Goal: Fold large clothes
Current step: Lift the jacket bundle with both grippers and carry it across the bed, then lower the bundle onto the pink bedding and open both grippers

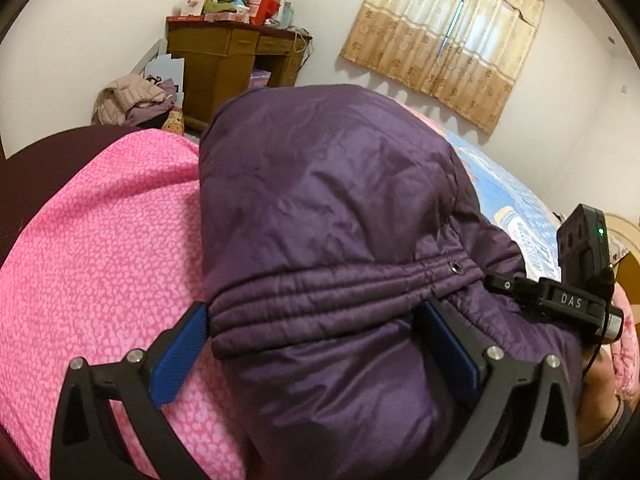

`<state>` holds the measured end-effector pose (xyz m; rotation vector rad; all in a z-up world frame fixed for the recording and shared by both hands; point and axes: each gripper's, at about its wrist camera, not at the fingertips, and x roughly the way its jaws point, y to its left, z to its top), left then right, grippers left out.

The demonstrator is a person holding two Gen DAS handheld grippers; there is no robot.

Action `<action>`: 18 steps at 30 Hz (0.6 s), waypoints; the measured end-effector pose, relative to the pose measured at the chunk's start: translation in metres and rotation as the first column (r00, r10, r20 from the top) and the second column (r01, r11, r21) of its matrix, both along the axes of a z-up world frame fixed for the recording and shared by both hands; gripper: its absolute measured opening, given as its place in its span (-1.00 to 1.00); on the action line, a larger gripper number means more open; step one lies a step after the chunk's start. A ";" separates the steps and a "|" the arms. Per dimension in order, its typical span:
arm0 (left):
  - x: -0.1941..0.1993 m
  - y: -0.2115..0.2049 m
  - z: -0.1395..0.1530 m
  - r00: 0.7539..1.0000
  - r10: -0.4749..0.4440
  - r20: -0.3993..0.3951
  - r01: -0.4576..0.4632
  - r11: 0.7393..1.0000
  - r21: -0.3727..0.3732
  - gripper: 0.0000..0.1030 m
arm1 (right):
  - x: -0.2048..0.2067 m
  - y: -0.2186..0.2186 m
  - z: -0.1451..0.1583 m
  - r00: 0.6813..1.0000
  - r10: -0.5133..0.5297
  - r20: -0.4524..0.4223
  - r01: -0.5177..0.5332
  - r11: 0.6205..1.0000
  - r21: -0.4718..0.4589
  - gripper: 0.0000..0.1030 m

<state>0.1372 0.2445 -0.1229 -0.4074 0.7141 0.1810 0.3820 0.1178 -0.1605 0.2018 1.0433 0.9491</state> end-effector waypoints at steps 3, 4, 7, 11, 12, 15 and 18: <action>0.004 0.002 0.000 1.000 -0.002 -0.006 0.002 1.000 -0.002 1.00 | 0.004 0.000 -0.007 1.000 -0.014 -0.009 0.014 1.000 0.004 0.48; 0.004 0.003 -0.001 1.000 -0.002 -0.005 0.002 1.000 -0.003 1.00 | 0.005 0.000 -0.010 1.000 -0.017 -0.013 0.017 1.000 0.011 0.51; 0.008 0.007 -0.006 1.000 -0.007 0.007 0.007 1.000 -0.023 1.00 | 0.003 -0.007 -0.014 0.999 -0.029 -0.033 0.030 0.999 0.037 0.54; 0.000 0.007 -0.001 1.000 -0.003 0.005 0.003 0.999 -0.043 1.00 | -0.008 -0.013 -0.002 0.999 -0.040 -0.002 0.040 0.998 0.046 0.55; -0.004 0.009 0.004 1.000 0.009 0.002 -0.009 0.999 -0.050 1.00 | -0.012 -0.016 0.005 0.999 -0.041 0.010 0.040 0.998 0.055 0.55; -0.024 0.004 0.029 0.998 0.051 0.027 -0.051 0.999 0.007 1.00 | -0.025 -0.037 0.032 0.995 -0.089 0.050 0.085 0.993 0.082 0.56; -0.058 -0.005 0.068 0.989 0.045 0.137 -0.058 0.994 0.090 1.00 | -0.052 -0.070 0.076 0.961 -0.223 0.162 0.211 0.974 0.087 0.58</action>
